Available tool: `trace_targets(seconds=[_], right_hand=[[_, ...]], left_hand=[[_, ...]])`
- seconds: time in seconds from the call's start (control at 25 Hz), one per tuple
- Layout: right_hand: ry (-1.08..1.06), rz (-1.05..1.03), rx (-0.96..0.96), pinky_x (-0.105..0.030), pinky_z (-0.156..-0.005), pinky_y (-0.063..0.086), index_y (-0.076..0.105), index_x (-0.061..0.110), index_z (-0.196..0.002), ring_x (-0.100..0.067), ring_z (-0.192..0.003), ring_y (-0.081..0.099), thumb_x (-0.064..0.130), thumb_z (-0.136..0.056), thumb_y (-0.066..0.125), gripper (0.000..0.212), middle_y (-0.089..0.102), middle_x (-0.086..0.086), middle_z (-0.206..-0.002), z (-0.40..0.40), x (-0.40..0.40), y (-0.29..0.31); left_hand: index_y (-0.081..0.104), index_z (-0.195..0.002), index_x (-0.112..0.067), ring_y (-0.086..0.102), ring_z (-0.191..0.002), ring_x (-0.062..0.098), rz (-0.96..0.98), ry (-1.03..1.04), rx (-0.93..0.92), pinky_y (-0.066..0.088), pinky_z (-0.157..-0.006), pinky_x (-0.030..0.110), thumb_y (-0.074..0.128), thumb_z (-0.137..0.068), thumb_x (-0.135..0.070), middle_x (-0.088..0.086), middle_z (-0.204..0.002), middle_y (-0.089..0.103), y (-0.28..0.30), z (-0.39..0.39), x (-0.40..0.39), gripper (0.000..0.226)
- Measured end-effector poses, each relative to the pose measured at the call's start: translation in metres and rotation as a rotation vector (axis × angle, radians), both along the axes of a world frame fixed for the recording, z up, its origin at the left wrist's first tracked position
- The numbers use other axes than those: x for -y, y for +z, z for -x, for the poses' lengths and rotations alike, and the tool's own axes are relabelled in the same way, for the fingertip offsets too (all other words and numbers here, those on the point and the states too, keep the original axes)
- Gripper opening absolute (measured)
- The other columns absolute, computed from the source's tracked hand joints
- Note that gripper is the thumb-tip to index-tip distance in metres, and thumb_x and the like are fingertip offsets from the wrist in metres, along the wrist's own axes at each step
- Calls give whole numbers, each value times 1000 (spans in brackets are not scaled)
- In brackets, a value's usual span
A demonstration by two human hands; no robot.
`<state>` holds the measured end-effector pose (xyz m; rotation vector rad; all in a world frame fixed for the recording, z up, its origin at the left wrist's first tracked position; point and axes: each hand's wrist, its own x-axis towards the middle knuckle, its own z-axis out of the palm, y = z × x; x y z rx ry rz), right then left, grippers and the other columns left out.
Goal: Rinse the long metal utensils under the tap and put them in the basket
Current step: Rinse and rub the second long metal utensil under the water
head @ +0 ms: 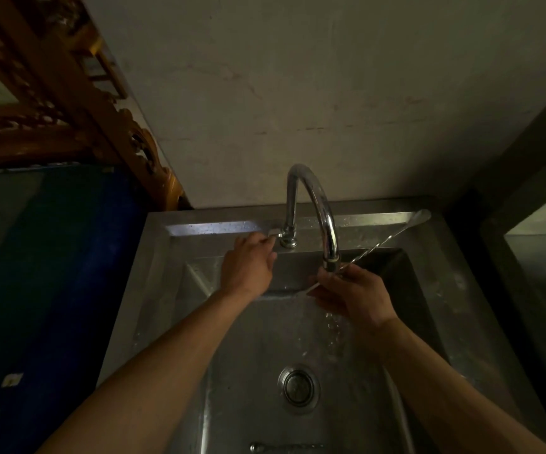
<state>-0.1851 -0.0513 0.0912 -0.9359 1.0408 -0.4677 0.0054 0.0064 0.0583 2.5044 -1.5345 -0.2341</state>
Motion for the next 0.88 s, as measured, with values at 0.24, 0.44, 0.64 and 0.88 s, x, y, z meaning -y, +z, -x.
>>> trace_targets(seconds=[0.24, 0.44, 0.64, 0.88], right_hand=[[28, 27, -31, -29, -68, 60, 67, 3, -95, -19, -77, 71, 10, -86, 67, 11, 73, -11, -84, 2, -3, -4], [4, -11, -36, -31, -67, 58, 67, 8, -91, -20, -72, 69, 6, -87, 65, 5, 72, -10, -80, 2, -9, -12], [11, -4, -24, -31, -67, 57, 66, 11, -88, -20, -71, 68, 3, -88, 64, 8, 71, -11, -80, 5, -10, -12], [29, 45, -50, -30, -66, 56, 70, 13, -95, -18, -75, 73, 14, -89, 65, 7, 76, -6, -83, 12, -14, -8]], left_hand=[[48, -131, -21, 44, -118, 26, -44, -18, -10, 45, -90, 43, 41, -96, -27, 0, -133, 48, 4, 3, -3, 36], [43, -135, -19, 43, -118, 27, -128, -52, -31, 46, -90, 43, 42, -96, -27, 1, -135, 45, -2, 7, -8, 40], [35, -140, -20, 41, -120, 26, -183, -62, -35, 44, -90, 41, 43, -96, -25, 1, -139, 41, -6, 8, -10, 46], [46, -134, -27, 45, -118, 18, 88, 0, -179, 44, -90, 33, 47, -94, -33, -4, -131, 50, 10, 24, -22, 40]])
